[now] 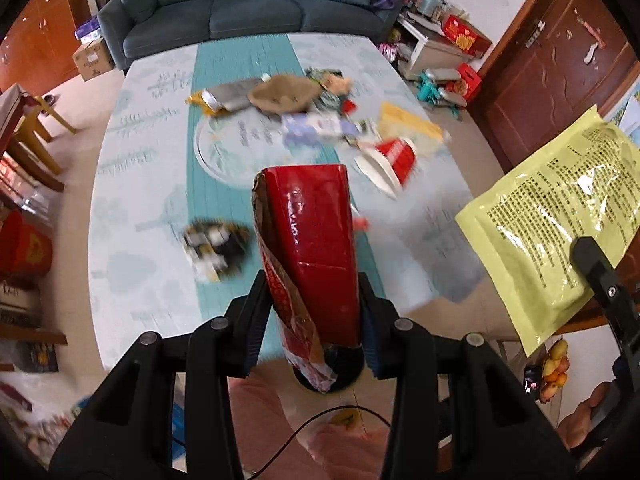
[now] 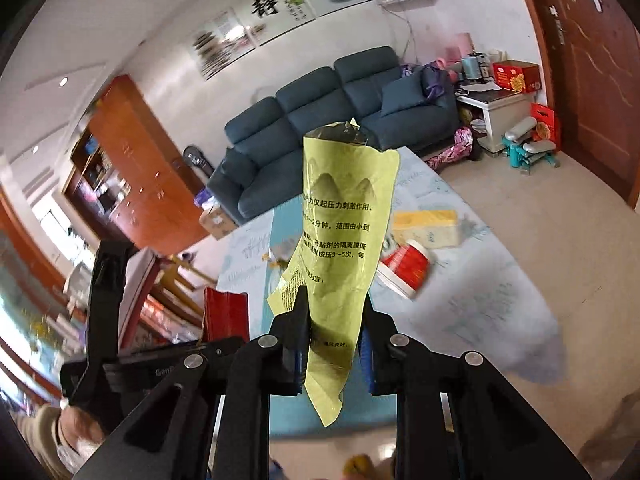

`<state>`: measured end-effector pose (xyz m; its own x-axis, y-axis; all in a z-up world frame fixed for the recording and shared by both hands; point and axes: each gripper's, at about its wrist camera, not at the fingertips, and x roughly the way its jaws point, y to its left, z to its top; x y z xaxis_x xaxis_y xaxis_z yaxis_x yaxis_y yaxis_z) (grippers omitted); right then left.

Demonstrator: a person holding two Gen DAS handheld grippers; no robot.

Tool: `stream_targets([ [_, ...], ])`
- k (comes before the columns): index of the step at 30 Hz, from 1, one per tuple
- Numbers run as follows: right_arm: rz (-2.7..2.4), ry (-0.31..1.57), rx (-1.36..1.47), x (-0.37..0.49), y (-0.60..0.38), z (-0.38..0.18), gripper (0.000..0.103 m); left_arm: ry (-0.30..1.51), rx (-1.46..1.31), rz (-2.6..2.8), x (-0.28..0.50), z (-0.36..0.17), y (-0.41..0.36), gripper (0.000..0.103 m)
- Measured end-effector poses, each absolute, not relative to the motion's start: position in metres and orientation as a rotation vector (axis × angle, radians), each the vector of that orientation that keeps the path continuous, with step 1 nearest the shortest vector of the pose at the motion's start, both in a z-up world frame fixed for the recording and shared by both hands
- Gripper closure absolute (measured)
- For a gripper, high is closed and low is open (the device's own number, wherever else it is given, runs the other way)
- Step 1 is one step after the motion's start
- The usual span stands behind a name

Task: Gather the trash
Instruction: 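Carry the red box and yellow-green bag in both tools over the black bin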

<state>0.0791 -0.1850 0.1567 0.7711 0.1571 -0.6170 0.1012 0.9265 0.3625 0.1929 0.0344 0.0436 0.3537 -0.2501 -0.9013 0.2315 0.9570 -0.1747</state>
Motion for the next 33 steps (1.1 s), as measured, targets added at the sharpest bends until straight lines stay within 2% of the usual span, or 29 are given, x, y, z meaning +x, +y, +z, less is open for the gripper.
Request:
stream_targets([
  [5,0.062,0.730,0.329,0.009,-0.219,0.146,0.083,1.191,-0.033,-0.270,0.127,0.033,0.002,0.067],
  [12,0.071,0.806,0.312,-0.060,-0.270,0.101,0.083,1.259,0.024,-0.249,0.057,0.006,-0.040,0.067],
  [22,0.011,0.877,0.323,-0.131,-0.290,0.021,0.083,1.306,0.161,-0.306,0.035,-0.034,-0.070,0.067],
  [26,-0.024,0.899,0.329,-0.123,-0.271,-0.014,0.083,1.327,0.229,-0.336,0.033,-0.066,-0.076,0.067],
  [33,-0.127,0.936,0.345,-0.119,-0.255,-0.123,0.083,1.351,0.319,-0.377,0.032,-0.144,-0.073,0.067],
])
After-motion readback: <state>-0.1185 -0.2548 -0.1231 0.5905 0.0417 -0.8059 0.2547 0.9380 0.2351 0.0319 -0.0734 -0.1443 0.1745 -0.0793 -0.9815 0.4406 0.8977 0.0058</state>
